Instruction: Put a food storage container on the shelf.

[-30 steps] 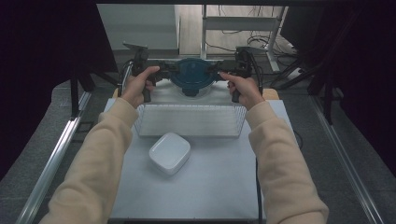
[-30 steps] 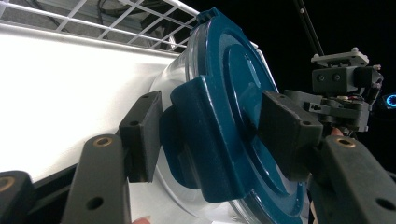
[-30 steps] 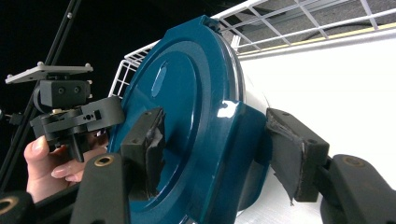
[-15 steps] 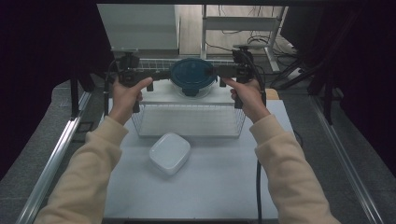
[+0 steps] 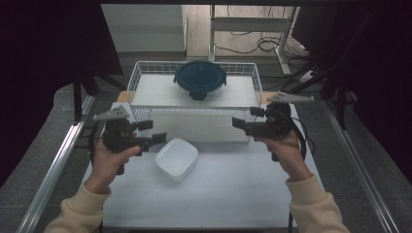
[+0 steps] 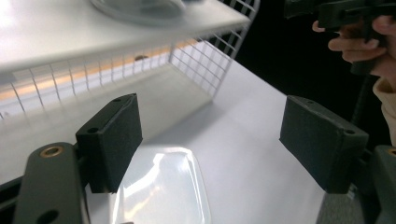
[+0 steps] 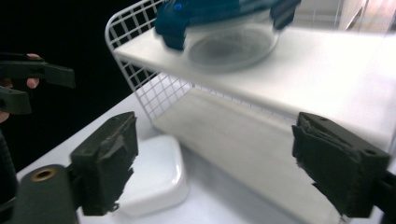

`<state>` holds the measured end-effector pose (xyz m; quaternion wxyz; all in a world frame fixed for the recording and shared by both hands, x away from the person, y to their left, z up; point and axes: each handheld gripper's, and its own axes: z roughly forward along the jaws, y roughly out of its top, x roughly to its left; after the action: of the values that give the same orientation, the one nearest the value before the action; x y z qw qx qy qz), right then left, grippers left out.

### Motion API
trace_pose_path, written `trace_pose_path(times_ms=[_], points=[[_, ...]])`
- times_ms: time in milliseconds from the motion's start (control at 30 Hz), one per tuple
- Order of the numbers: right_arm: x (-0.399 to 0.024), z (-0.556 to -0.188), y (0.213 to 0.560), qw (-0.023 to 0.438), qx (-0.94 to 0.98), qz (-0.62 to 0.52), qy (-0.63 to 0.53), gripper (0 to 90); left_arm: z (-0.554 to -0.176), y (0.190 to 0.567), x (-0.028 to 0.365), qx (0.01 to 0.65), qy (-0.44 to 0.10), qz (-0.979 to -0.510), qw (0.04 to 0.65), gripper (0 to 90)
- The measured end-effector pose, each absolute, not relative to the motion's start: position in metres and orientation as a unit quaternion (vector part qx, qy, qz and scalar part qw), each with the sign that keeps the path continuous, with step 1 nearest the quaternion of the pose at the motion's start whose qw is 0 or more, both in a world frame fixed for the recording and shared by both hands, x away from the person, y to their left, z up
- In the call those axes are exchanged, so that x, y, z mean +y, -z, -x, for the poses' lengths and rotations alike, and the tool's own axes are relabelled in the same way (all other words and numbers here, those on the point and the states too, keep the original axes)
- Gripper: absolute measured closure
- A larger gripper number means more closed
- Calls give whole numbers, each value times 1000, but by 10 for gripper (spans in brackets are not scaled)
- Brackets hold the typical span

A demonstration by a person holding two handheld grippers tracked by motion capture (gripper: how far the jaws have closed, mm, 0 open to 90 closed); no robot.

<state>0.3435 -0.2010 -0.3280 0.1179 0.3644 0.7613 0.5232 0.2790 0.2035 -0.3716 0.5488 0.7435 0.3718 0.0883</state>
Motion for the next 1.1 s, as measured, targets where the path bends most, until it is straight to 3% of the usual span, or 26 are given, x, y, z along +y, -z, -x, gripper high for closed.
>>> trace_pose_path(times_ms=[200,433,567,1100], points=[[-215,-306,378,96,761,-361,-530,215,-249,408,200,376,-119,-762,513,217],[-219,-283,420,115,787,-354,-492,244,-245,442,201,395,-102,-767,495,221],[-216,-278,439,103,801,-349,-476,255,-241,459,202,406,-98,-770,482,226],[-213,-282,449,91,811,-346,-464,284,-243,474,202,418,-86,-779,459,235]])
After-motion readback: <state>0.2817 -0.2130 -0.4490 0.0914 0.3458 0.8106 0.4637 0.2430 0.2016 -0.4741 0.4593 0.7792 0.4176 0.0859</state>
